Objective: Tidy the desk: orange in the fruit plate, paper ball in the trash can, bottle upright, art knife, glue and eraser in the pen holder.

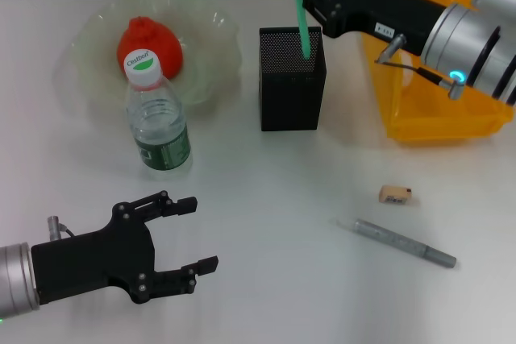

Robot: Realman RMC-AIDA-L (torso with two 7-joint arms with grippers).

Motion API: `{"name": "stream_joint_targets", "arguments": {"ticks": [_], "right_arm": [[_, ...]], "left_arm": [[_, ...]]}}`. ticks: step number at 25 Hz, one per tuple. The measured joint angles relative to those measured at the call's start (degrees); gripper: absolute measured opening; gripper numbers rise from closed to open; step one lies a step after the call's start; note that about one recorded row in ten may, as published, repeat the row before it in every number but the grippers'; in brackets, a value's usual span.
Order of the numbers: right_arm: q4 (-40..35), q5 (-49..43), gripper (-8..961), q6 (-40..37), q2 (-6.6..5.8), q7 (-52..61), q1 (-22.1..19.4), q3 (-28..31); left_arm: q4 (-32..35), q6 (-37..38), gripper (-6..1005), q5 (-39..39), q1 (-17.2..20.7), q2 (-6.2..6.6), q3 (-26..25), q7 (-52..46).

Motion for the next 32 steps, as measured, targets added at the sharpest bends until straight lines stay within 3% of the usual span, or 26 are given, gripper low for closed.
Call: {"name": "stream_joint_targets", "arguments": {"ticks": [6,15,19,22,25,27,32], "right_arm": [[3.55,0.48,170,-0.72,0.07,-1.56,1.78,0.11],[3.49,0.54,173,-3.15,0.0,-1.38,0.64,0.07],[-0.62,0.33,213,-4.42,-0.23,1.05,-2.09,-0.06],[-8.52,-2.72,254,-4.49,-0.66,8.03,-5.72,-0.31],[-21.05,-14.49,299,-4.55,-0.81,22.5,-9.96,0.38],[-32.0,-27.72,330,-5.12,-0.59,36.18,-12.27,1.01],[-50.23,-61.16,471,-16.97,-0.23,68.65,-11.18,0.93]], "left_arm": [[-0.18,-0.01,813,0.0,-0.06,-0.01,0.0,0.08],[-0.89,0.16,812,-0.01,-0.26,0.04,-0.15,0.4],[-0.89,0.26,813,-0.01,-0.26,0.07,-0.24,0.42],[-0.88,0.33,813,-0.01,-0.16,0.1,-0.25,0.42],[-0.85,0.35,813,-0.01,-0.12,0.16,-0.27,0.29],[-0.81,0.36,812,-0.02,-0.11,0.17,-0.26,0.17],[-0.66,0.39,812,-0.01,-0.13,0.17,-0.07,0.0]]}}
